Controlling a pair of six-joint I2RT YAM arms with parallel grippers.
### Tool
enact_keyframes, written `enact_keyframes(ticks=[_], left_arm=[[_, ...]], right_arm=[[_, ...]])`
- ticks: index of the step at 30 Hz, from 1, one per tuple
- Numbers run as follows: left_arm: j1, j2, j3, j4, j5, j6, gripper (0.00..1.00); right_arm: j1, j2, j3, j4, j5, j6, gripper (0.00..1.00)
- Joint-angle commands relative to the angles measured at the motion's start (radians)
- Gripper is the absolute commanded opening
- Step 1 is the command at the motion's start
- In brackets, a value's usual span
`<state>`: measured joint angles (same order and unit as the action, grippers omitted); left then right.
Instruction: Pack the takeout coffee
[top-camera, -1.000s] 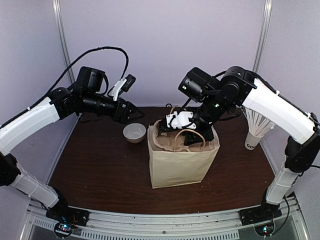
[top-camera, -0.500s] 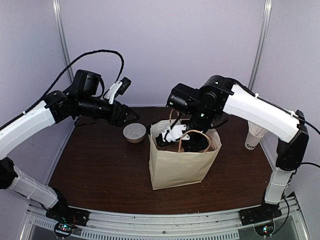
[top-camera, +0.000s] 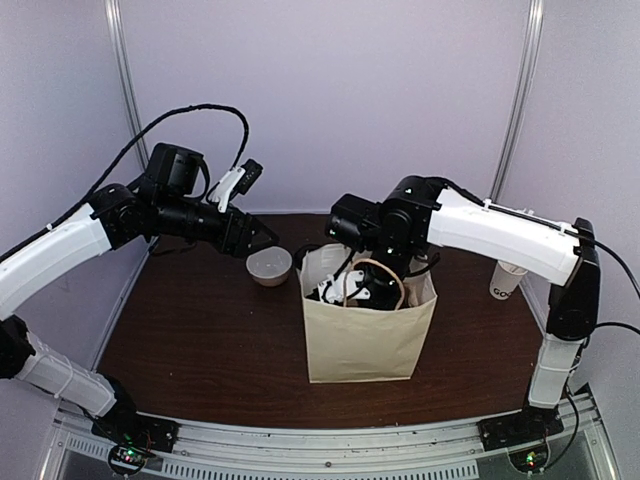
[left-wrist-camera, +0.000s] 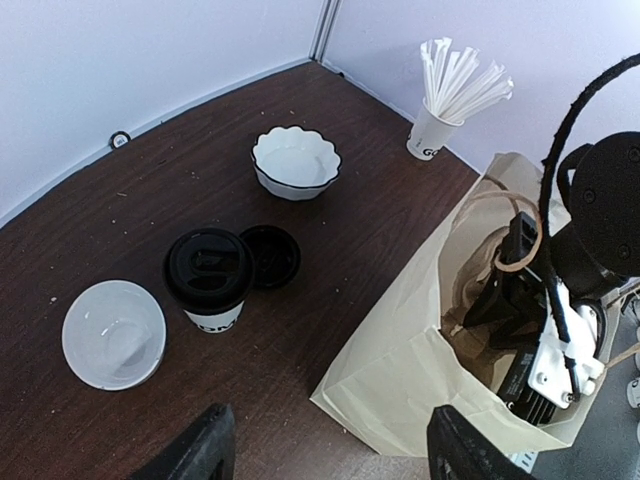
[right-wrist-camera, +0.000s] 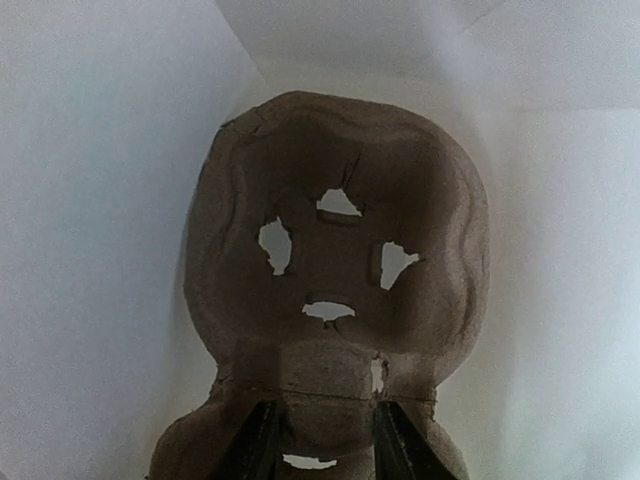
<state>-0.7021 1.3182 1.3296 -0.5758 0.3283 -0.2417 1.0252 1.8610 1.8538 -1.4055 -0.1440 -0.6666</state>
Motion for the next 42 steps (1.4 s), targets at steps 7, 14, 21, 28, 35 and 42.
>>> enact_keyframes(ticks=[7,14,21,28,35,42], left_arm=[[-0.002,-0.030,-0.024,0.041,-0.002,0.013,0.69],[-0.001,-0.028,-0.018,0.027,0.003,0.023,0.69],[-0.001,-0.021,-0.018,0.029,-0.005,0.028,0.69],[0.000,-0.002,-0.006,0.025,0.000,0.032,0.70],[0.000,0.023,0.010,0.022,0.004,0.044,0.70],[-0.013,0.063,0.046,0.073,0.202,0.073,0.71]], right_arm=[[-0.005,-0.047,-0.079,0.206,-0.085,0.033,0.33],[-0.007,-0.042,-0.217,0.251,-0.110,0.065,0.33],[-0.008,-0.066,-0.342,0.332,-0.097,0.078,0.35],[-0.008,-0.064,-0.368,0.359,-0.084,0.079,0.43],[-0.005,-0.140,-0.254,0.265,-0.146,0.055,0.57],[-0.005,-0.222,-0.172,0.171,-0.211,0.009,0.67]])
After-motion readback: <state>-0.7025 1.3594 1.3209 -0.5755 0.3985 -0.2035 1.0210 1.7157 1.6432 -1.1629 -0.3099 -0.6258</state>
